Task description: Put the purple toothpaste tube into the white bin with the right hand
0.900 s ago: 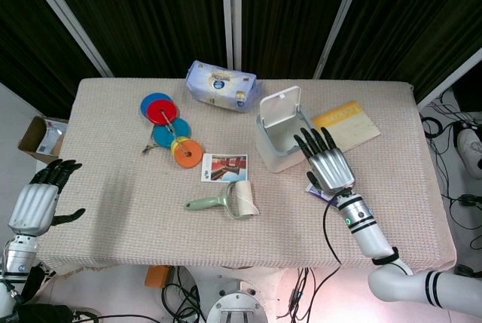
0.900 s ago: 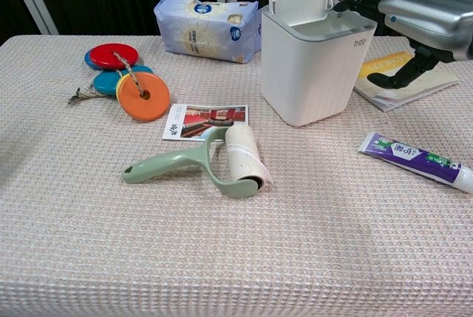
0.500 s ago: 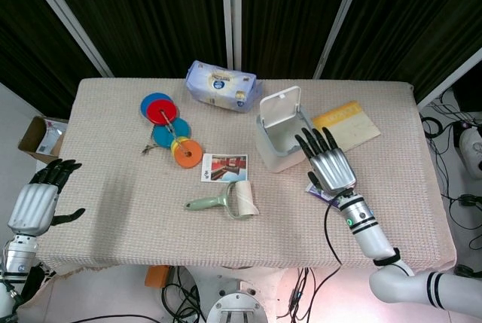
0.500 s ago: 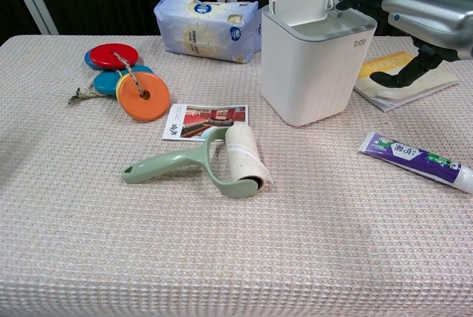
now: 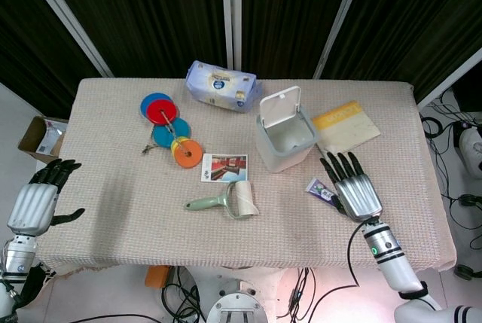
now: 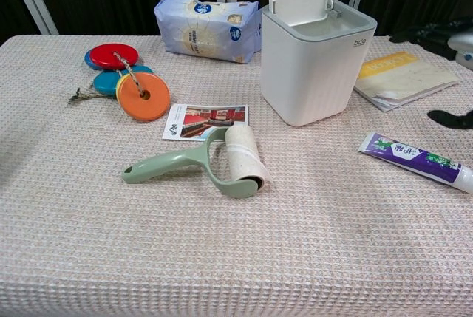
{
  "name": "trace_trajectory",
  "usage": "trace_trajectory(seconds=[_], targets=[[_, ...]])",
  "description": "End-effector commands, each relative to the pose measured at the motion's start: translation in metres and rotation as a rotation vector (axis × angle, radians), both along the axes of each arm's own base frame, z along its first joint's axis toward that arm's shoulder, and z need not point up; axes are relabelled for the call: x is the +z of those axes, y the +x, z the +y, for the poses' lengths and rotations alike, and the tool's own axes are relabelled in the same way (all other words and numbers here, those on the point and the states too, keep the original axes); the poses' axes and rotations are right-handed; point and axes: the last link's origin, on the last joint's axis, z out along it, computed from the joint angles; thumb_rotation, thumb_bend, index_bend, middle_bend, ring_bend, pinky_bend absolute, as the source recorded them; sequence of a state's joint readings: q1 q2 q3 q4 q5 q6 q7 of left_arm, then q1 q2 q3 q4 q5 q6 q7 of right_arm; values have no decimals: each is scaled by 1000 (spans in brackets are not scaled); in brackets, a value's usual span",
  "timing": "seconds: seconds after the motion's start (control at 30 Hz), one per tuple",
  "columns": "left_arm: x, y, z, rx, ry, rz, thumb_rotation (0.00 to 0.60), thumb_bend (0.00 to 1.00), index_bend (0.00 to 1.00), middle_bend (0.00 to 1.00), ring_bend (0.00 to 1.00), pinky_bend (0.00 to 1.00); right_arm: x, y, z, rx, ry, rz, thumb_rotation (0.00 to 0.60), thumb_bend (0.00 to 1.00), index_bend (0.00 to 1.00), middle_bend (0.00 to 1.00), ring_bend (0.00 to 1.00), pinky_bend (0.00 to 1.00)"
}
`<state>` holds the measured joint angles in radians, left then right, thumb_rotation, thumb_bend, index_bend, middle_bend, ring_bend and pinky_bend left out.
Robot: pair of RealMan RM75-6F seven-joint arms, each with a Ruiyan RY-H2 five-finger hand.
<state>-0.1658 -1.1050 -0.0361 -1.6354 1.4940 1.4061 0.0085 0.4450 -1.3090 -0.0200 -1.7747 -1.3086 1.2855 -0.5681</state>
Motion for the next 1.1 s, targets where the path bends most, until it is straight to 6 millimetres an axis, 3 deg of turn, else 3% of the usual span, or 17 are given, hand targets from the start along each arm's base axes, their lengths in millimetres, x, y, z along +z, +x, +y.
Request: trace_trajectory(seconds=[0.03, 0.2, 0.33, 0.53, 0.93, 1.1], targets=[[-1, 1, 0, -1, -4, 1, 600, 23, 181, 137, 85, 225, -4, -24, 14, -74, 7, 12, 600, 280, 0, 89, 26, 17], [-4, 2, -1, -7, -13, 3, 600, 23, 181, 137, 85, 225, -18, -45, 20, -200, 23, -27, 600, 280, 20, 153, 135, 172], [-3, 2, 0, -3, -11, 3, 600, 23, 181, 137, 85, 224, -27, -50, 20, -258, 22, -52, 600, 280, 37, 196, 187, 243], [-2, 0, 0, 0, -10, 1, 600, 23, 181, 137, 85, 224, -40, -52, 18, -319, 30, -68, 600, 282, 55, 228, 202, 284], [-3, -1, 1, 5, -16, -1, 600, 23, 181, 137, 85, 224, -59, -50, 14, -336, 50, -66, 600, 315, 279, 325, 296, 380], [-4, -1, 1, 8, -23, 0, 600, 23, 181, 138, 85, 225, -61, -51, 14, -338, 65, -53, 600, 318, 304, 341, 315, 401]])
